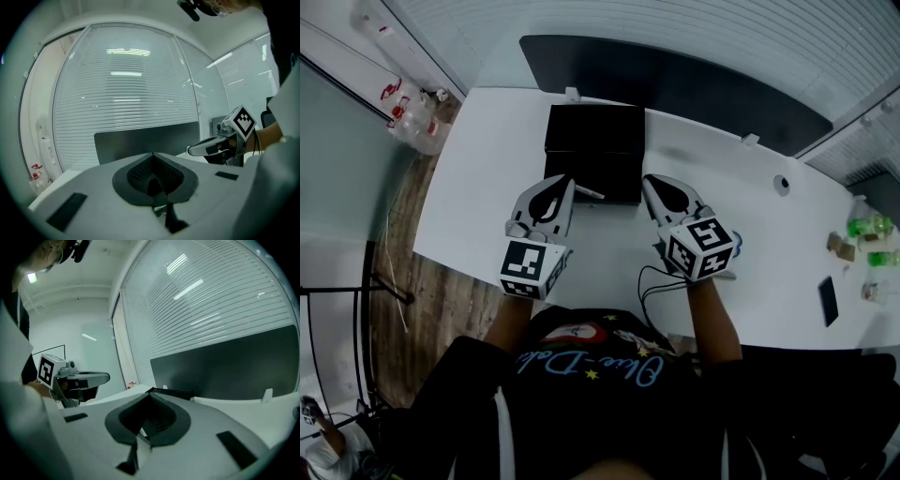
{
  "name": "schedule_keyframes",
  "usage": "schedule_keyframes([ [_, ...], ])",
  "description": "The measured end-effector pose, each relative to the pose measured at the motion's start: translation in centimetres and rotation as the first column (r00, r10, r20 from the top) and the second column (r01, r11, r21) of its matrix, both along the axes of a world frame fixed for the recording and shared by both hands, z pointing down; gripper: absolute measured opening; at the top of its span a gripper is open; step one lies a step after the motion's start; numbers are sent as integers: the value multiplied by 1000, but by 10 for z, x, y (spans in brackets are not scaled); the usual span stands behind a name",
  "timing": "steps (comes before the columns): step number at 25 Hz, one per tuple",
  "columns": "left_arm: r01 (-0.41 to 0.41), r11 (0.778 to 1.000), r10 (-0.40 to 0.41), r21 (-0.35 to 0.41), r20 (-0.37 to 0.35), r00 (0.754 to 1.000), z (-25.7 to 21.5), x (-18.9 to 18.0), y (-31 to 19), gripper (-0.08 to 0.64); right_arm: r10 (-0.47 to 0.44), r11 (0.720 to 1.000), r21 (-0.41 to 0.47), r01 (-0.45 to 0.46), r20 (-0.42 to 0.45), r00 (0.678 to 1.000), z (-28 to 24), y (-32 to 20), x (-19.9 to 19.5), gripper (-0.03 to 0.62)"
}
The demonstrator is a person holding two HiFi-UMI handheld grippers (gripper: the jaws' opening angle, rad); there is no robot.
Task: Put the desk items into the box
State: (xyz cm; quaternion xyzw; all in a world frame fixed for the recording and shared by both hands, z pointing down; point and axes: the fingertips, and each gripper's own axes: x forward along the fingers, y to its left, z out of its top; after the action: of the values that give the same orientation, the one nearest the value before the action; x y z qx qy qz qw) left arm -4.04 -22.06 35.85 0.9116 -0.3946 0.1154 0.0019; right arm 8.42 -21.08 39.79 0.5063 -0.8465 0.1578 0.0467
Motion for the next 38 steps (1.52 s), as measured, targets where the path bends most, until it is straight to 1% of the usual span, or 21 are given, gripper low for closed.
schedule_keyframes([
  [3,-3,1000,3,1,-3,1000,-2,6,5,8,10,1000,7,-10,10,1000,-2,7,7,8],
  [7,-39,999,38,21,12,999,-6,13,7,8,48,998,26,-49,10,999,-9,16,16,8],
  [10,-80,996,80,38,-15,997,-15,24,6,8,91,995,43,-91,3,996,-16,23,25,8],
  [13,-125,991,126,57,-23,992,-21,31,8,8,141,988,56,-141,6,990,-25,30,34,8],
  [18,-190,980,191,54,-18,981,-21,32,14,8,211,974,81,-211,1,977,-38,44,41,8],
  [22,-214,975,217,65,-46,975,-27,26,17,8,254,964,84,-253,0,967,-43,54,38,8],
  [28,-268,962,272,57,-67,960,-23,24,26,8,301,951,79,-299,-13,954,-45,70,32,8],
  [32,-303,950,308,73,-73,948,-25,26,31,8,336,939,85,-332,-24,942,-49,81,31,8],
  [38,-355,933,360,64,-113,926,-30,35,48,8,382,920,98,-378,-18,924,-53,105,32,8],
])
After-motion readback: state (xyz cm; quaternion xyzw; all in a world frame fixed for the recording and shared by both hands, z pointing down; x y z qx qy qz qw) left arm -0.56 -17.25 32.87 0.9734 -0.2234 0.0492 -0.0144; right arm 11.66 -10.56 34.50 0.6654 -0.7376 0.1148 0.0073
